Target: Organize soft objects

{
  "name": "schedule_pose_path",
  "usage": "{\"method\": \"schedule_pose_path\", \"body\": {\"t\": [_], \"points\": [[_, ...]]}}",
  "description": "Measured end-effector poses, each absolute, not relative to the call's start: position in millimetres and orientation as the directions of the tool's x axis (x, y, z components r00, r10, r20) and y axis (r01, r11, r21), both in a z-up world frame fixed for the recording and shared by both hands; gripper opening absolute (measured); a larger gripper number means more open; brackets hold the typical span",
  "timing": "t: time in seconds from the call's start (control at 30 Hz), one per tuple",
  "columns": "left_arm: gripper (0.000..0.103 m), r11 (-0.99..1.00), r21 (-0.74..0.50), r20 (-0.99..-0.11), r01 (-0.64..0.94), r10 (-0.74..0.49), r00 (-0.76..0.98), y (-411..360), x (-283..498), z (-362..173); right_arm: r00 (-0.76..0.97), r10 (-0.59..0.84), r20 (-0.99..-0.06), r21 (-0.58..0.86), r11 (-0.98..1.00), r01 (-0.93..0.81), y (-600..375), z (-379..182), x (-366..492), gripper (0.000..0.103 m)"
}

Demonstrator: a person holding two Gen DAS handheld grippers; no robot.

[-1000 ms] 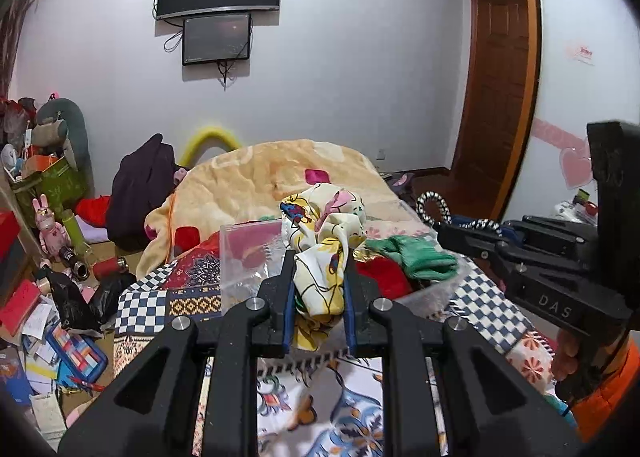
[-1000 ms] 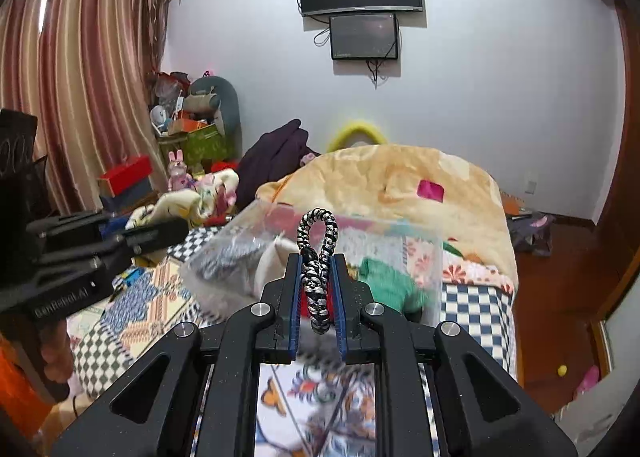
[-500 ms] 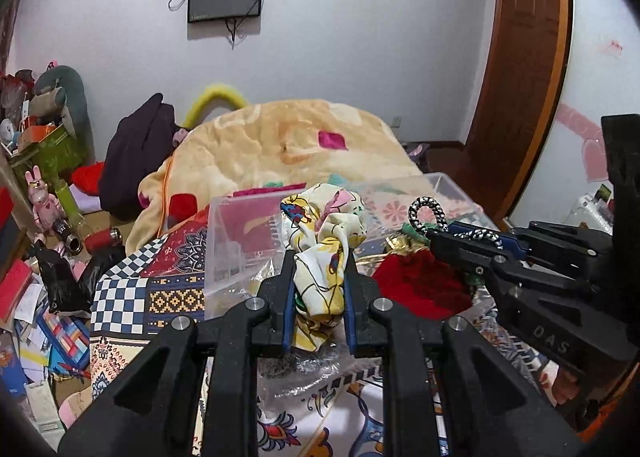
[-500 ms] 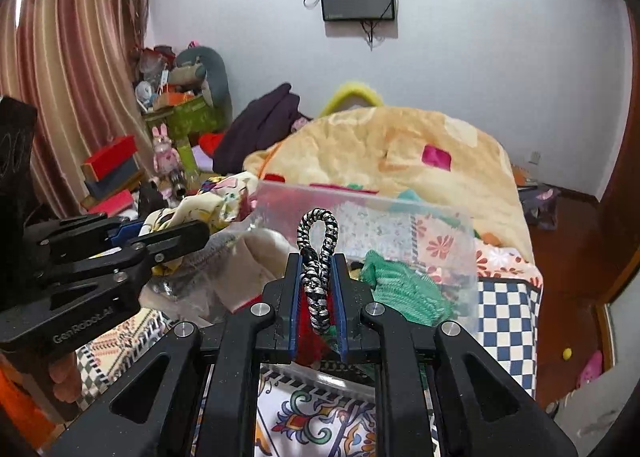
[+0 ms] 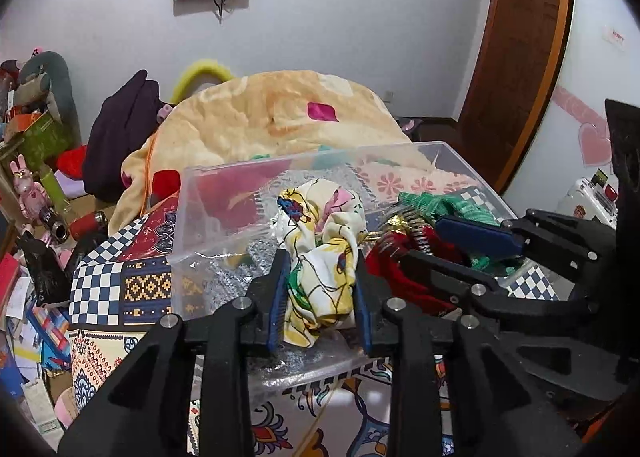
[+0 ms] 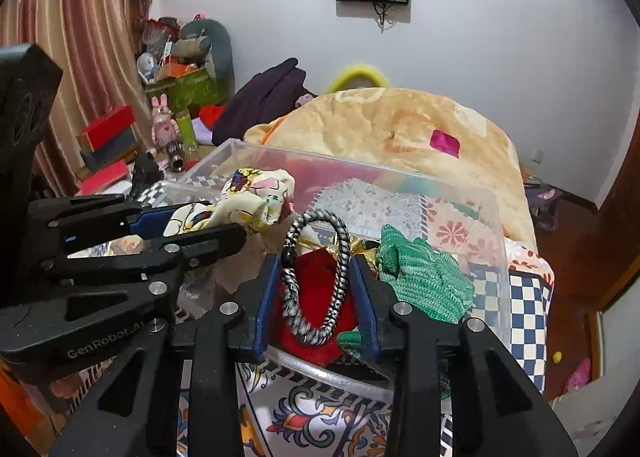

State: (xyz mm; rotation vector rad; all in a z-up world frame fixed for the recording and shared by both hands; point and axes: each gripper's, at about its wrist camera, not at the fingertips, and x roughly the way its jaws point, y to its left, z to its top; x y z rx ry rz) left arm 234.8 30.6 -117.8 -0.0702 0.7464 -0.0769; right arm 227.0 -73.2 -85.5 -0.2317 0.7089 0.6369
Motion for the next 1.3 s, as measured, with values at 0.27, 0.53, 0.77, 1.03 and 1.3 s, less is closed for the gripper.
{"method": "schedule_pose_path", "body": {"t": [0.27, 0.53, 0.77, 1.03, 1.3], "points": [[0.046, 0.991, -0.123, -0.652, 0.054, -0.122, 0.748, 33.5, 221.7, -102.3, 0.603, 0.479, -0.638, 0.025, 0.795, -0.606, -84.7, -69.9, 222.4, 0.046], [0.049, 0.990, -0.122, -0.569, 0.068, -0.126, 0.813, 29.7, 187.1, -64.9, 0.649, 0.507, -0.567, 0.027, 0.799, -0.601, -101.1, -39.1, 203.1, 0.046], [0.049, 0.993, -0.097, -0.434, 0.065, -0.101, 0.895, 25.3, 135.7, -15.8, 0.713, 0.541, -0.447, 0.023, 0.803, -0.595, -118.5, 2.8, 171.8, 0.047], [0.062, 0.995, -0.080, -0.313, 0.051, -0.074, 0.947, 21.8, 83.6, 19.7, 0.756, 0.569, -0.323, 0.027, 0.804, -0.594, -142.4, 33.7, 131.1, 0.058], [0.090, 0.998, -0.059, -0.248, 0.030, -0.044, 0.968, 15.4, 50.6, 32.4, 0.787, 0.566, -0.245, 0.020, 0.815, -0.579, -152.1, 44.1, 104.6, 0.084]]}}
